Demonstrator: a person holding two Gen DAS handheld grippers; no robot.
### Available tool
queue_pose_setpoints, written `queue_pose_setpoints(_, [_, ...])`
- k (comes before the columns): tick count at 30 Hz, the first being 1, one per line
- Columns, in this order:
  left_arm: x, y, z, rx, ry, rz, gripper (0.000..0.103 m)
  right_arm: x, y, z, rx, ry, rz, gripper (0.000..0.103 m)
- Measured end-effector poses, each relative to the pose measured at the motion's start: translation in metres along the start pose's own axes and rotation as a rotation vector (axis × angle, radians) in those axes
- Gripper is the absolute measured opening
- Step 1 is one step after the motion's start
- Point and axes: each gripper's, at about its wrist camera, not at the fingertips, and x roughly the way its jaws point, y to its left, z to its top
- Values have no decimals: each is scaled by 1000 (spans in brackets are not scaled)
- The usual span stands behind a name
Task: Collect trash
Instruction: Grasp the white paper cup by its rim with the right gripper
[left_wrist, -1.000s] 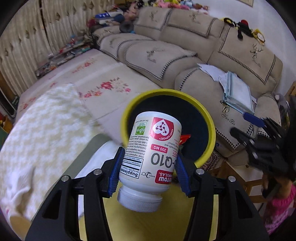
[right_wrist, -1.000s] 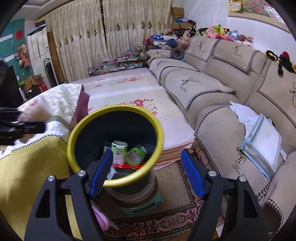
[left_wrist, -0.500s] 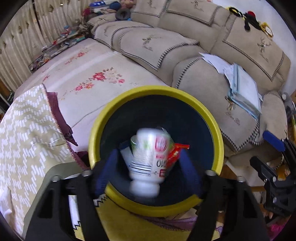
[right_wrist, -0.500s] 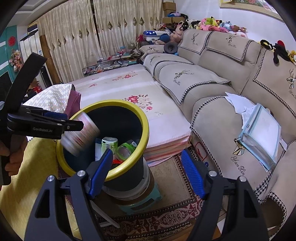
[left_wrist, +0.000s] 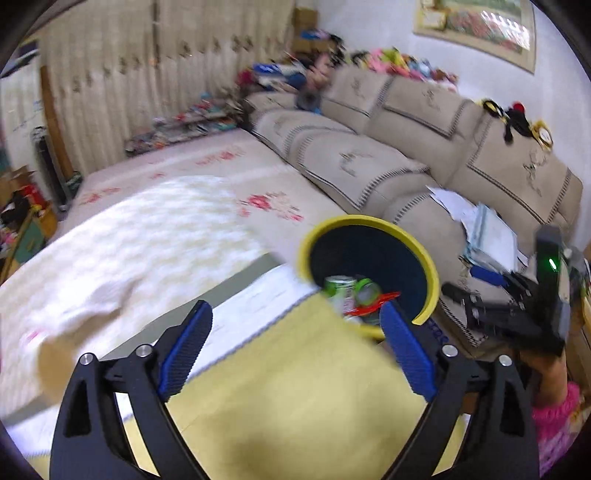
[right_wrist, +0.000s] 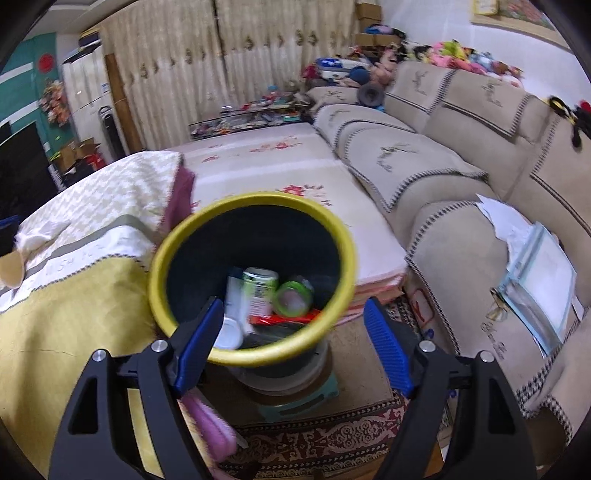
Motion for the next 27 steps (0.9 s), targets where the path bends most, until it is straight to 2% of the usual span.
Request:
queue_pose_setpoints(2, [-26,22,-20,-39,-10,28,94,2,23,8,-36,-2,33,74])
queue_pose_setpoints(8, [-99,107,-91,-256,-42,198,98,7,99,31,-143,-2,166,75])
queue_pose_setpoints(12, [-129,147,-139,-373,-31,270,98,16,164,44,-245,16,246,75])
queue_pose_setpoints(16, [-148,167,-172,-411,-19,327,98,18,227,47,-337,32,325,75])
queue_pose_setpoints(22, [-161,182,-187,-446,-50,336,98,21,306,47,-427,59,443,75])
queue_pose_setpoints(27, [-163,182,-184,-451,-61,340,98,40,356,43,-444,160,563,56])
